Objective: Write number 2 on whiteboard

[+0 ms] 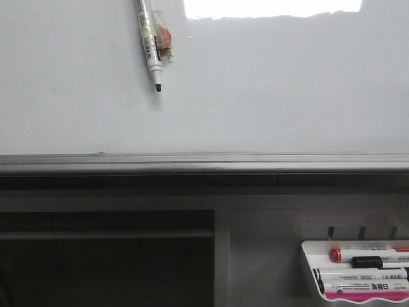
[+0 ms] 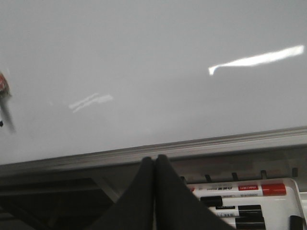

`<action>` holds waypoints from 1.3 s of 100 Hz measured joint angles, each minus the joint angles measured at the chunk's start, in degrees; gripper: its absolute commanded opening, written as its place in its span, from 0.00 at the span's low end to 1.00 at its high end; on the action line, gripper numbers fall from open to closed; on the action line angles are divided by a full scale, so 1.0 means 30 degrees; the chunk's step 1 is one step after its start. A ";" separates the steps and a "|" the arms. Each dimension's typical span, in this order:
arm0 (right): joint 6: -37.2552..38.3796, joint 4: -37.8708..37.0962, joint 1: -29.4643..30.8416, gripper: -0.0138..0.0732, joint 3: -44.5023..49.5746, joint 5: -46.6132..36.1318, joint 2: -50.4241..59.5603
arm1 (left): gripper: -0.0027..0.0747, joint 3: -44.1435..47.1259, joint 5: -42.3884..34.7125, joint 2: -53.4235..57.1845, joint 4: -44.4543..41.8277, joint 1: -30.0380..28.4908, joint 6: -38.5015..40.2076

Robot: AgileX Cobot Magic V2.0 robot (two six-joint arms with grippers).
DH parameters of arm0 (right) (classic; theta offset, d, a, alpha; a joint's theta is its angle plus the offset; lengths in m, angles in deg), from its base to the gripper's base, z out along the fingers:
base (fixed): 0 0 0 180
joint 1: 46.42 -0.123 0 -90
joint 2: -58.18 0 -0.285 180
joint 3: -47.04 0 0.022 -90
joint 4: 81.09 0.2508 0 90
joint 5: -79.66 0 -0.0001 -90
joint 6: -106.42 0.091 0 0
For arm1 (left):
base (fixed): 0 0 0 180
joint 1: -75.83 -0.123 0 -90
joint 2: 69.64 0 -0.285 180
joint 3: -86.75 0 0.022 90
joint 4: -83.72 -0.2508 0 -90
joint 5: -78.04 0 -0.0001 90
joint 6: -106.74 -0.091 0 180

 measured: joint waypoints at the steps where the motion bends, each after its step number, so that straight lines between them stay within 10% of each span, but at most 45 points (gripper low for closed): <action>1: -0.0059 -0.0034 0.0000 0.08 -0.0227 0.0151 -0.0296 | 0.01 -0.0119 0.0100 -0.0105 0.0000 0.0053 -0.0058; 20: -0.1123 -0.0117 0.0000 0.14 -0.2337 0.1285 -0.2962 | 0.07 -0.2186 0.0399 -0.2488 0.0037 0.2194 -0.0767; 44: -0.1285 0.0293 0.0000 0.70 -0.2838 0.1606 -0.3324 | 0.61 -0.2502 -0.1673 -0.5966 0.2638 0.4894 -0.1210; 91: -0.1316 0.0838 0.0000 0.69 -0.2863 0.1647 -0.3324 | 0.58 -0.2818 -1.2712 -1.4875 0.3589 1.3505 -0.1260; 130: -0.1316 0.0847 0.0000 0.69 -0.2863 0.1687 -0.3324 | 0.58 -0.6944 -1.4536 -2.1836 0.3634 1.4267 -0.1260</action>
